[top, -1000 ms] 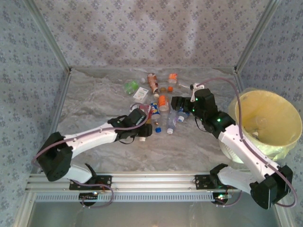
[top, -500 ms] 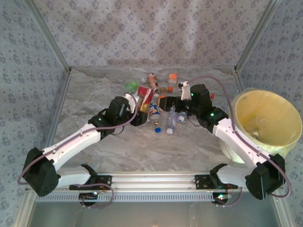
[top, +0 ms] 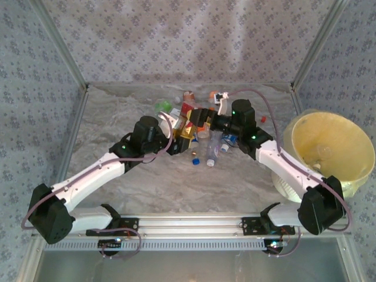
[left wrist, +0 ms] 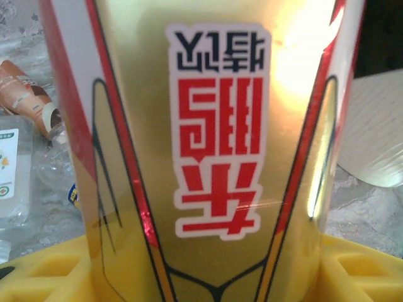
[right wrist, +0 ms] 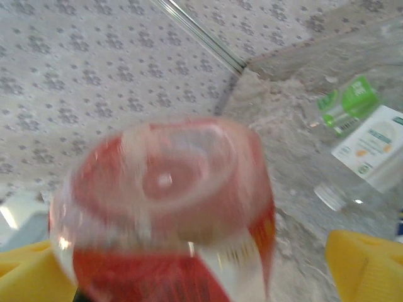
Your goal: Put the plastic bottles in the bin
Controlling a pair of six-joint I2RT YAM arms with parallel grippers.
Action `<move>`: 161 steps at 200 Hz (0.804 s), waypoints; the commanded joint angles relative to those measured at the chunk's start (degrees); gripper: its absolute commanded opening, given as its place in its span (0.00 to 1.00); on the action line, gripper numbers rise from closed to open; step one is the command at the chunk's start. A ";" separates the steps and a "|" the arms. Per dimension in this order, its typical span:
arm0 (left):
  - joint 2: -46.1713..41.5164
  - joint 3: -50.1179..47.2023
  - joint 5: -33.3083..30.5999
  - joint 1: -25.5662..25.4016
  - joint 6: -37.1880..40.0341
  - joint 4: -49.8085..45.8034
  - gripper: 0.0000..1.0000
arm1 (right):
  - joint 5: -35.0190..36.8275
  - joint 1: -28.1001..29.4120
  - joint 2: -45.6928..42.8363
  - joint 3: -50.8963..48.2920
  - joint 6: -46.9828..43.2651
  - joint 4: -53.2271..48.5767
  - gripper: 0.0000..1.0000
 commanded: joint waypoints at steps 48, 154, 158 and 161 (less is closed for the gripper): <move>1.92 3.41 -1.83 -2.46 4.01 1.42 0.60 | 4.14 0.83 1.54 0.71 4.66 3.55 0.94; 3.94 6.88 -1.81 -2.39 2.70 -1.84 0.93 | 7.45 -1.95 -6.70 2.16 -3.65 -10.04 0.52; 3.80 6.78 -1.74 -2.41 2.62 -1.70 0.95 | 7.82 -2.35 -7.16 2.35 -4.11 -10.91 0.52; 3.58 6.65 -1.55 -2.40 2.60 -1.58 0.97 | 8.18 -2.74 -7.52 2.59 -4.50 -11.83 0.52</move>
